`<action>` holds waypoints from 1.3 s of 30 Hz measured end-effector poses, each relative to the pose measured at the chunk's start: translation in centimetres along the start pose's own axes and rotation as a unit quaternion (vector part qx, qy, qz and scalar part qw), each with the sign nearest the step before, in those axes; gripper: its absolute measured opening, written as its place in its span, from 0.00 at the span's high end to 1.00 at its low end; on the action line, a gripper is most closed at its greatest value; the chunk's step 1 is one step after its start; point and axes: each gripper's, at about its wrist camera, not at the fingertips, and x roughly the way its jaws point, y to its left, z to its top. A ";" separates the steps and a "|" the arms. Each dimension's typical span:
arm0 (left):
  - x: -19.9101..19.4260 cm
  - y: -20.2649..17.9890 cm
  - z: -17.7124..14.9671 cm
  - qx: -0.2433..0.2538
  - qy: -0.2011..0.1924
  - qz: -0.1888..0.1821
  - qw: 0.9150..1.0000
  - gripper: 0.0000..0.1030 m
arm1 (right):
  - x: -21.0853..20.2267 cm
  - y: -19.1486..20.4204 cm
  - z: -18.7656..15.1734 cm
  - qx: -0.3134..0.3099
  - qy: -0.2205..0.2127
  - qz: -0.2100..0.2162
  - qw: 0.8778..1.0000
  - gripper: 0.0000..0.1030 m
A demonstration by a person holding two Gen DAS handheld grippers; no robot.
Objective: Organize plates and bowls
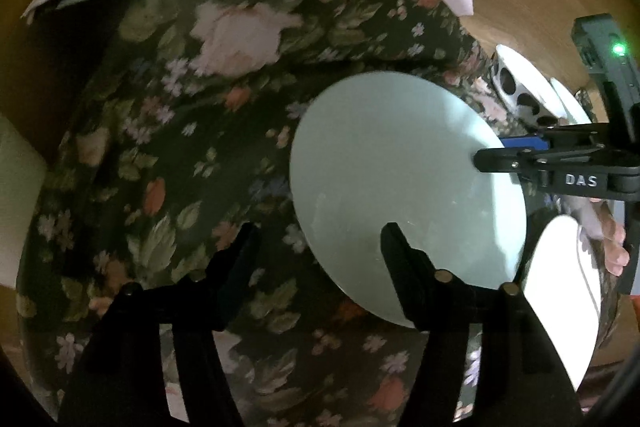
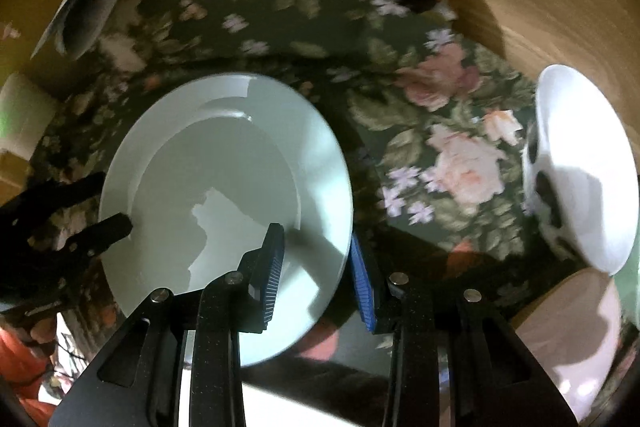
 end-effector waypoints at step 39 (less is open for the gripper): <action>-5.2 0.2 -0.2 -0.002 -0.086 -0.005 0.996 0.56 | -5.3 1.8 -1.8 0.013 -0.114 0.030 0.993 0.71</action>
